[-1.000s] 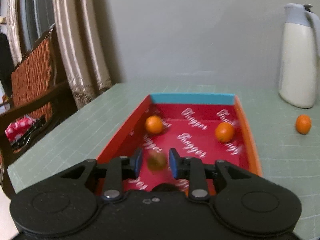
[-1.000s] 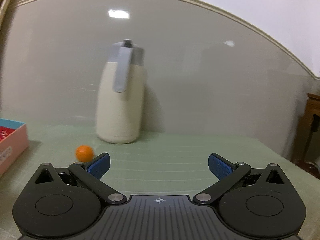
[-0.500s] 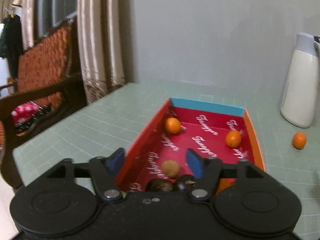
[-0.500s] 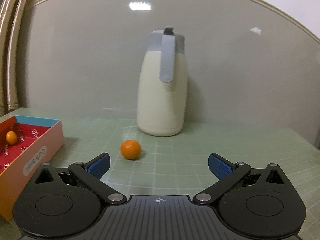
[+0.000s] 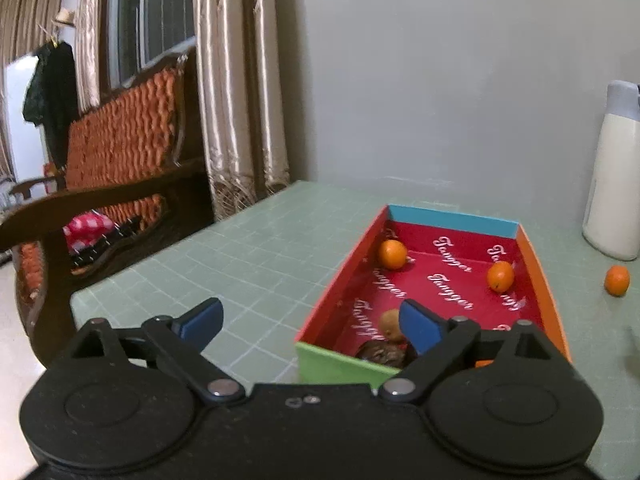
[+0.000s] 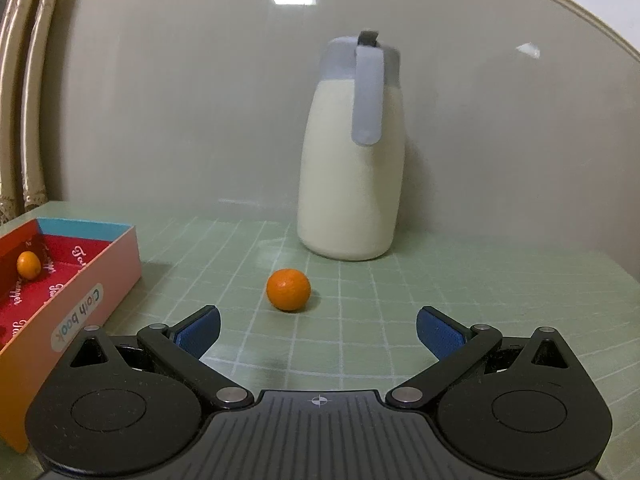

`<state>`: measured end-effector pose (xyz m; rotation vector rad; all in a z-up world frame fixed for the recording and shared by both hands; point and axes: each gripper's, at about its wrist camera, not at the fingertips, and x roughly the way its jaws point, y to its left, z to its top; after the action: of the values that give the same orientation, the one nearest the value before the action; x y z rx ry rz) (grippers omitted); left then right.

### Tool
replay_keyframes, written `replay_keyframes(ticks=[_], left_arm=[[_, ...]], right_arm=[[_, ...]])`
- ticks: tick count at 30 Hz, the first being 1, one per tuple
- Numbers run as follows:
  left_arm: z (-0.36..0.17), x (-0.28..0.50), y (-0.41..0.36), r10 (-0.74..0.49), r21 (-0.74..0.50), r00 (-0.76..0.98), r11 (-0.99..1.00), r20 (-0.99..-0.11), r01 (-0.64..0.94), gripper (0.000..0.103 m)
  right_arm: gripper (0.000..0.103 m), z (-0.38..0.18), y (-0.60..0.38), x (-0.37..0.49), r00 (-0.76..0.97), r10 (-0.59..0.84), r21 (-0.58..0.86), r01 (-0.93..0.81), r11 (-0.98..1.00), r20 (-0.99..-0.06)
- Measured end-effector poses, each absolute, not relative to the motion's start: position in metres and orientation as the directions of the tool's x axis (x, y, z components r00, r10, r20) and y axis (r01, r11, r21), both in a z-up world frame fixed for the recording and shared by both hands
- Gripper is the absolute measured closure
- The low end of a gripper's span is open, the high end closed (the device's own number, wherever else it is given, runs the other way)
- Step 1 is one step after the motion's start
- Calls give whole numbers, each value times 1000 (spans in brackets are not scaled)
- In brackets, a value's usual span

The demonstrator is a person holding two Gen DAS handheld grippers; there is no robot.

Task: Organize fruits
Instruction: 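Grasp the last mandarin with the right tool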

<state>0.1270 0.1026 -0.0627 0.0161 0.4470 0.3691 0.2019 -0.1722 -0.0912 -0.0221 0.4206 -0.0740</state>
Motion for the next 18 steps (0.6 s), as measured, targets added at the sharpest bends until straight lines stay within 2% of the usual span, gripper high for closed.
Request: replay_keyframes(ticks=[1, 5, 12, 18], left_arm=[[-64, 124, 103, 369, 109, 836, 928, -406, -357, 8], [-66, 119, 108, 422, 138, 827, 906, -371, -401, 6], [-68, 120, 122, 450, 111, 803, 889, -392, -444, 6], [-70, 118, 134, 464, 91, 786, 878, -410, -471, 6]], right_arm=[[0, -92, -171, 205, 907, -71, -32, 63, 998, -416], [0, -93, -168, 220, 898, -41, -18, 37, 999, -438], [0, -102, -175, 267, 842, 27, 98, 31, 995, -539], [0, -105, -177, 298, 834, 21, 111, 49, 993, -552]])
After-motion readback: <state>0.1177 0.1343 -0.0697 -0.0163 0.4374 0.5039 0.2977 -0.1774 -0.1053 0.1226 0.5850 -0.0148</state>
